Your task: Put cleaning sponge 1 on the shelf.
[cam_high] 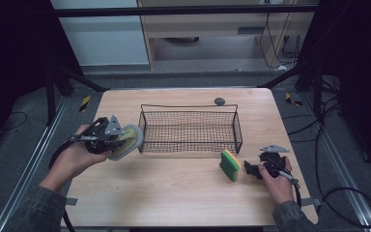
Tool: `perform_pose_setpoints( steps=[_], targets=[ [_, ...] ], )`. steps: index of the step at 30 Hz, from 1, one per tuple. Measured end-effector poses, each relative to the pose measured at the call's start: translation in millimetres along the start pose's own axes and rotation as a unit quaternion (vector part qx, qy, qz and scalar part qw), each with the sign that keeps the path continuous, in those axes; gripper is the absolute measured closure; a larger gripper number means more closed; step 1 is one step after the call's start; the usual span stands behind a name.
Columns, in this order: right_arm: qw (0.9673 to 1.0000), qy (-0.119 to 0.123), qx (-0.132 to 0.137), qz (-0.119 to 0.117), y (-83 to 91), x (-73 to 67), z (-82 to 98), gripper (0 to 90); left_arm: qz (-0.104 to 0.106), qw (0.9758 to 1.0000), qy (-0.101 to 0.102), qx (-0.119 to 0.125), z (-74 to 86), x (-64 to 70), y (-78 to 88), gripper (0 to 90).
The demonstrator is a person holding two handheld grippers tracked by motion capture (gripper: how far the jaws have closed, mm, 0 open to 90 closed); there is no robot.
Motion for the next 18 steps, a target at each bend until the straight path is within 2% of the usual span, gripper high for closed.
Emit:
perform_pose_setpoints(
  steps=[4, 6, 8, 18],
  targets=[
    [1.0000, 0.000, 0.000, 0.000, 0.0, -0.1, 0.0, 0.4, -0.005, 0.9999, -0.011, 0.010, -12.3, -5.6, 3.9, 70.5],
    [1.0000, 0.000, 0.000, 0.000, 0.0, -0.1, -0.1, 0.4, -0.005, 0.9999, -0.012, 0.010, -14.4, -6.4, 3.7, 70.5],
    [1.0000, 0.000, 0.000, 0.000, 0.0, 0.0, 0.0, 0.4, -0.008, 0.9997, -0.023, 0.004, -19.4, -9.7, 3.4, 70.5],
    [1.0000, 0.001, 0.000, -0.001, -0.1, 0.1, 0.0, 0.4, -0.010, 0.9994, -0.031, 0.014, -36.5, -23.3, 6.8, 70.5]
  ],
)
Point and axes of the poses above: each handheld gripper's, and its own axes: y roughly backward along the jaws, z roughly out of its underside, x roughly to its right, the point moved 10 cm from there along -y, roughly forward along the jaws, and after that the axes turned 2 degrees about -z, right-handed, at the moved point
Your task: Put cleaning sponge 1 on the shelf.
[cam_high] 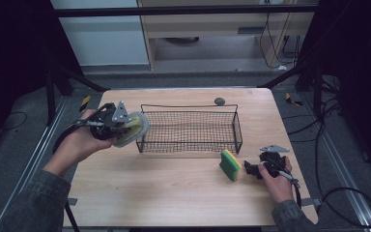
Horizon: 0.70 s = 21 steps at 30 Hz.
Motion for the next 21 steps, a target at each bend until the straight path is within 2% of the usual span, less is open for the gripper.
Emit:
perform_pose_setpoints(
  steps=[8, 9, 14, 16, 18, 21],
  targets=[
    [1.0000, 0.001, 0.000, -0.002, 0.2, 0.0, 0.1, 0.4, 0.012, 0.9999, -0.007, 0.010, -15.0, -9.2, -5.2, 70.6],
    [1.0000, 0.001, 0.000, -0.002, 0.2, 0.0, 0.1, 0.4, 0.021, 0.9996, -0.013, 0.010, -20.5, -8.8, -7.0, 70.6],
    [1.0000, 0.002, 0.000, 0.001, 0.2, 0.5, 0.4, 0.5, 0.033, 0.9985, -0.040, 0.017, -38.5, -6.1, -9.7, 70.6],
    [1.0000, 0.002, 0.000, 0.002, 0.2, 0.5, 0.5, 0.5, 0.031, 0.9982, -0.050, 0.010, -41.6, -5.4, -14.7, 70.6],
    [1.0000, 0.003, 0.000, 0.002, 0.2, 0.5, 0.4, 0.5, 0.027, 0.9983, -0.052, 0.004, -43.9, -4.7, -20.3, 70.6],
    [1.0000, 0.004, 0.000, 0.002, 0.2, 0.7, 0.6, 0.5, 0.013, 0.9981, -0.061, -0.001, -46.8, -3.7, -28.0, 70.6]
  ],
)
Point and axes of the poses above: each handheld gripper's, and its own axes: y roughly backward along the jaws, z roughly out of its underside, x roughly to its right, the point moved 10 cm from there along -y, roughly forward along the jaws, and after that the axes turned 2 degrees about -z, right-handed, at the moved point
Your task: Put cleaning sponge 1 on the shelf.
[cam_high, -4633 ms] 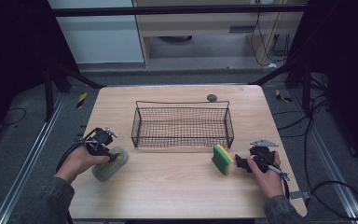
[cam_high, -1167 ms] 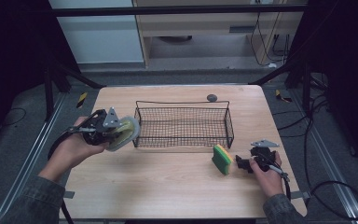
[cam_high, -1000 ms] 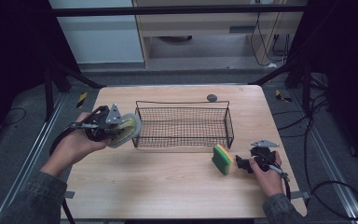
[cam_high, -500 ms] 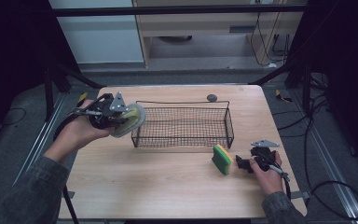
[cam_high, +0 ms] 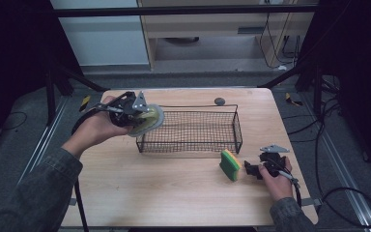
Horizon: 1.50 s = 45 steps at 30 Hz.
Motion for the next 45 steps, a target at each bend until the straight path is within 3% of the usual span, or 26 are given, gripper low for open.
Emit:
perform_pose_setpoints(
  steps=[5, 9, 12, 23, 33, 45],
  targets=[
    [1.0000, 0.002, 0.000, 0.000, 0.3, -0.1, 0.2, 0.7, -0.022, 0.9996, -0.014, -0.008, -2.8, -3.5, -7.0, 70.6],
    [1.0000, -0.001, 0.000, -0.001, 0.8, -0.9, 0.7, 0.7, -0.016, 0.9997, -0.016, 0.006, -9.0, -5.7, -10.3, 70.6],
    [1.0000, -0.001, 0.000, -0.003, 0.6, -1.0, 0.4, 0.4, -0.015, 0.9995, -0.028, 0.002, -11.2, -10.7, -14.0, 70.6],
    [1.0000, 0.002, 0.000, -0.004, 0.4, -0.7, 0.3, 0.4, -0.036, 0.9985, -0.041, 0.000, -20.5, -16.1, -21.2, 70.6],
    [1.0000, 0.005, 0.000, -0.004, 0.3, -0.4, 0.3, 0.4, -0.020, 0.9979, -0.062, 0.003, -28.1, -16.9, -30.0, 70.6],
    [1.0000, 0.003, 0.000, -0.004, 0.3, -0.6, 0.3, 0.4, -0.015, 0.9981, -0.059, 0.015, -27.6, -22.2, -33.9, 70.6]
  ],
)
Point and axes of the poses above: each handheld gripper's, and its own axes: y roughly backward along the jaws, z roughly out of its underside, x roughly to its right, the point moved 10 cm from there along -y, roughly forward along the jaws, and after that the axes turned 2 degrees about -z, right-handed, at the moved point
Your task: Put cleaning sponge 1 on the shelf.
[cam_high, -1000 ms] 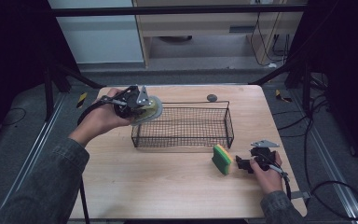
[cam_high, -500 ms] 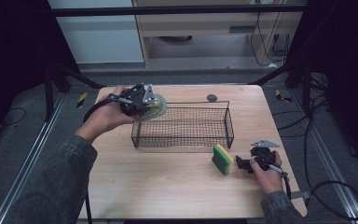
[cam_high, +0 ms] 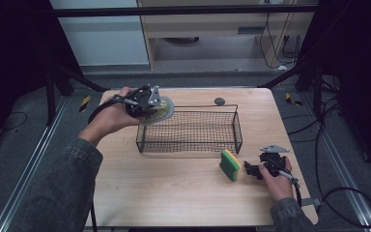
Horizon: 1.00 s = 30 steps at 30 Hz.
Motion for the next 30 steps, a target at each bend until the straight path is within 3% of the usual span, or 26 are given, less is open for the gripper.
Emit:
perform_pose_setpoints(
  steps=[7, 10, 19, 30],
  targets=[
    [1.0000, 0.001, 0.000, 0.000, 0.0, 0.2, -0.1, 0.4, -0.001, 1.0000, -0.003, -0.002, 0.7, 0.3, -1.5, 70.5],
    [1.0000, 0.001, 0.000, 0.000, 0.0, 0.1, -0.1, 0.4, 0.000, 0.9999, -0.006, -0.016, 3.2, 1.7, -5.9, 70.6],
    [1.0000, 0.001, 0.000, 0.000, 0.0, 0.2, -0.1, 0.4, 0.006, 0.9999, -0.010, -0.006, -2.4, 3.8, -10.6, 70.6],
    [1.0000, 0.001, 0.000, 0.000, 0.0, 0.2, -0.1, 0.4, 0.014, 0.9996, -0.019, -0.013, -1.4, 8.2, -20.3, 70.6]
  ],
)
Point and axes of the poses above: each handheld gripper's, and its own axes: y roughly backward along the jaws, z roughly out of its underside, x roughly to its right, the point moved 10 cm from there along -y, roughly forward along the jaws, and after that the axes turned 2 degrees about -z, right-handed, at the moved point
